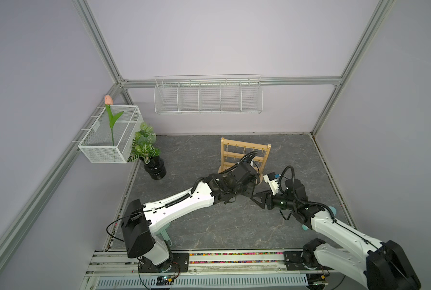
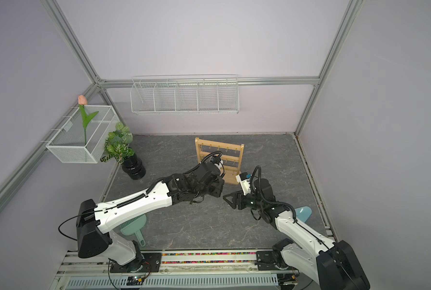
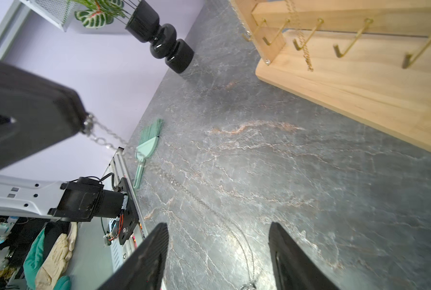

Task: Hang the necklace on the jewelry display stand
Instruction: Pick up the necklace from the center of the board.

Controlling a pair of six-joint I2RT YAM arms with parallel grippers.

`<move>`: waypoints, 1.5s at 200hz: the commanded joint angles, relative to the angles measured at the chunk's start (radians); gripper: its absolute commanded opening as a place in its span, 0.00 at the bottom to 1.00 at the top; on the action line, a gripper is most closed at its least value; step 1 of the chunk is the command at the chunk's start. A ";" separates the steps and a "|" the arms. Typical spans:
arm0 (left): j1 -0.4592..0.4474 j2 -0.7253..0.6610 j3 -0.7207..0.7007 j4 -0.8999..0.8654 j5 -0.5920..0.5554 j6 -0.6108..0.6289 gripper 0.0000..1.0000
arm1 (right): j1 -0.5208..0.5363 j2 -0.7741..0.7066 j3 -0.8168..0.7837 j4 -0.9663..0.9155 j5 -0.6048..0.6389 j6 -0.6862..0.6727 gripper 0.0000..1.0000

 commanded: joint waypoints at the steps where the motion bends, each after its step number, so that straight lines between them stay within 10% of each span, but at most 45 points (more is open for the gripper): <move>1: 0.005 -0.042 0.033 0.009 -0.030 0.009 0.00 | 0.025 0.011 -0.016 0.115 -0.035 -0.044 0.68; 134: 0.005 -0.066 0.077 -0.001 -0.030 0.034 0.00 | 0.081 0.231 -0.008 0.459 0.139 -0.171 0.62; 300: 0.006 -0.079 0.058 0.012 -0.046 0.034 0.00 | 0.104 0.232 -0.003 0.420 0.040 -0.185 0.08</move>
